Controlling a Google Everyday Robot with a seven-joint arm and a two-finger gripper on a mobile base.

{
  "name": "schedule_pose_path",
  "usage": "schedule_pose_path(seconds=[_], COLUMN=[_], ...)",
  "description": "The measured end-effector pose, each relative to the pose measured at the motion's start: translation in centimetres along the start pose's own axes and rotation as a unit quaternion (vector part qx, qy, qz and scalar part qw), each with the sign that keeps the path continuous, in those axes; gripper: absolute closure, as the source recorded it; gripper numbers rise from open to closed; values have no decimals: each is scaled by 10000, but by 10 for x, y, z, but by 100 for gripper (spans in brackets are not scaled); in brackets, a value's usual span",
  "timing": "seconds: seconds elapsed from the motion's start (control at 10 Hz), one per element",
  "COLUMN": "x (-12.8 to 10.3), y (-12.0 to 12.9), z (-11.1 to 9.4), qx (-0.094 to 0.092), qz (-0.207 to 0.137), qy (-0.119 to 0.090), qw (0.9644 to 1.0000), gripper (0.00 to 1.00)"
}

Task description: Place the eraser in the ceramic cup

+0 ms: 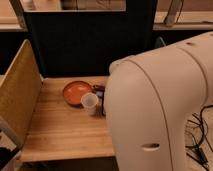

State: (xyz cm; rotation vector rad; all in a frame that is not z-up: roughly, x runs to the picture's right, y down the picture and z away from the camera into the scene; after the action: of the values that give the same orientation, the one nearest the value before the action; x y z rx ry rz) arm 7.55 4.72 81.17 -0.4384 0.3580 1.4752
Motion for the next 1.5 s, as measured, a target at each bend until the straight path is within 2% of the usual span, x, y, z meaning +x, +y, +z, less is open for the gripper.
schedule_pose_path(seconds=[0.2,0.6,0.8,1.0,1.5], x=[6,8,5,-5,-27], y=[5,36,52,62,58], z=[13,46,65,77,104], qx=[-115,-420,-440,-453,-359], qz=[-18,-242,-477,-589,-458], qy=[168,500,680,766,922], qw=[9998,9976,9956,9943,9940], gripper=[20,20,20,20,20])
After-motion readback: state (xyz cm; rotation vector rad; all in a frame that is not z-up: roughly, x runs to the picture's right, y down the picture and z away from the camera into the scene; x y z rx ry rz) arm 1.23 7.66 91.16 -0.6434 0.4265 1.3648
